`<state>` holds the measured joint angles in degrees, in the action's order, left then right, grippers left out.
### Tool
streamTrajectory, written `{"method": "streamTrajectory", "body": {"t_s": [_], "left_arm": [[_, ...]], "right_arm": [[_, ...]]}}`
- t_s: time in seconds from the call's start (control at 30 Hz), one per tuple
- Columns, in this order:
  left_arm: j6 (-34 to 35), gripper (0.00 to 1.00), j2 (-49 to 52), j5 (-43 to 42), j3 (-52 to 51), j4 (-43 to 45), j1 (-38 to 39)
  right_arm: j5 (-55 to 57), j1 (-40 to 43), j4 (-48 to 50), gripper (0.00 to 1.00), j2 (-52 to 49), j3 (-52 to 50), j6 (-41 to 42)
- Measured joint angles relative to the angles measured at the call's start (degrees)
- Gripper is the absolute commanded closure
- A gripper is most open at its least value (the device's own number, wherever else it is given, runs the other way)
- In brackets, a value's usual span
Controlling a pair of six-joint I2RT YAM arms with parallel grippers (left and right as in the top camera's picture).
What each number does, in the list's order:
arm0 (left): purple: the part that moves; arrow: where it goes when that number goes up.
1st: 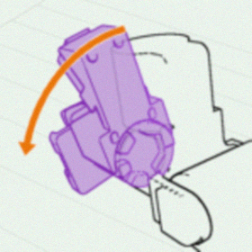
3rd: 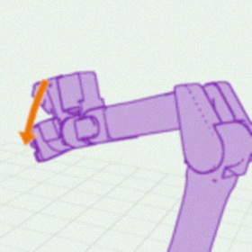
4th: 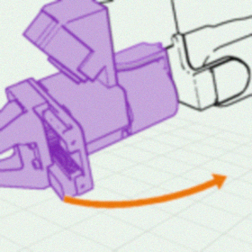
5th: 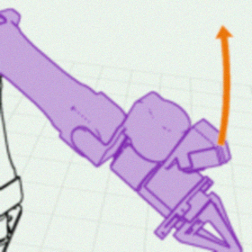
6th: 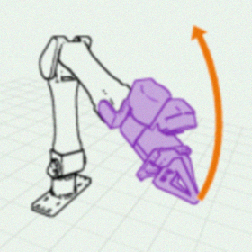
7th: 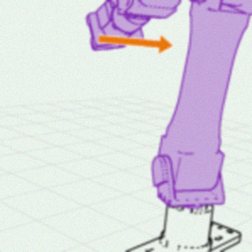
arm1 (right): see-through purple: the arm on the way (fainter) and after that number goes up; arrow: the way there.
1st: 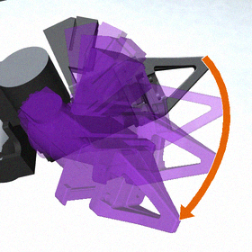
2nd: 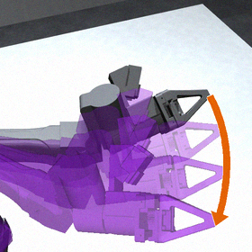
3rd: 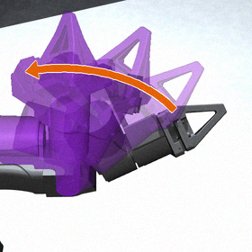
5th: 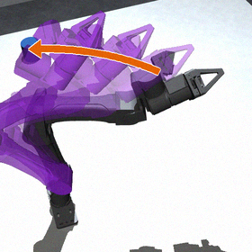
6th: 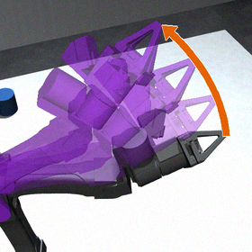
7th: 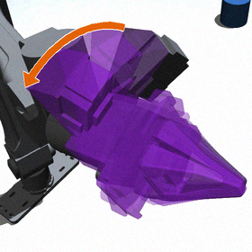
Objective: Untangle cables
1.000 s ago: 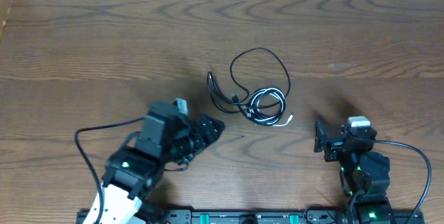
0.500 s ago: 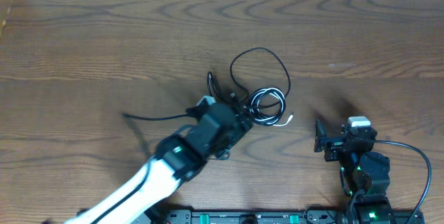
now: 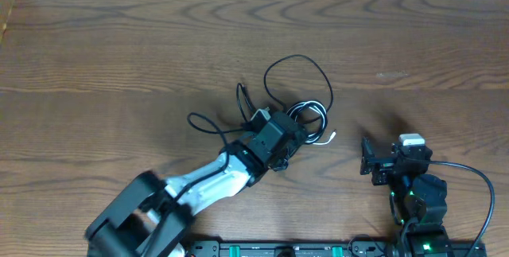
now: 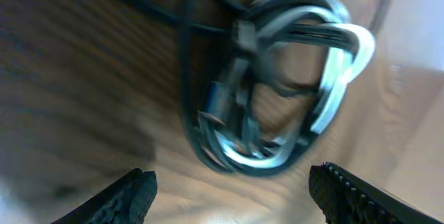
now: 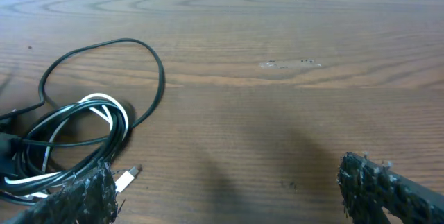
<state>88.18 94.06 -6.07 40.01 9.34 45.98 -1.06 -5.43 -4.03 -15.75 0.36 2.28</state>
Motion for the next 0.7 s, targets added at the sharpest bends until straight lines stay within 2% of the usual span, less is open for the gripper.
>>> {"method": "streamTrajectory", "body": {"t_s": [0.07, 0.23, 0.43, 0.57, 0.67, 0.7], "left_arm": [[0.3, 0.24, 1.6, 0.1, 0.2, 1.7, 0.0], [0.3, 0.46, 4.2, 1.8, 1.0, 4.8, 0.0], [-0.2, 0.54, 5.1, 4.0, 1.0, 5.4, 0.1], [-3.0, 0.74, 5.3, 5.1, 1.0, 5.0, 0.1], [-7.6, 0.91, 5.7, 5.8, 0.9, 5.2, 0.1], [-9.1, 0.92, 5.7, 6.1, 1.0, 5.2, 0.1]], "right_arm": [[0.0, 0.0, 0.0, 0.01, 0.0, 0.0, 0.0], [0.0, 0.0, 0.0, 0.01, 0.0, 0.0, 0.0], [0.0, 0.0, 0.0, 0.01, 0.0, 0.0, 0.0], [0.0, 0.0, 0.0, 0.01, 0.0, 0.0, 0.0], [0.0, 0.0, 0.0, 0.01, 0.0, 0.0, 0.0], [0.0, 0.0, 0.0, 0.01, 0.0, 0.0, 0.0]]}}
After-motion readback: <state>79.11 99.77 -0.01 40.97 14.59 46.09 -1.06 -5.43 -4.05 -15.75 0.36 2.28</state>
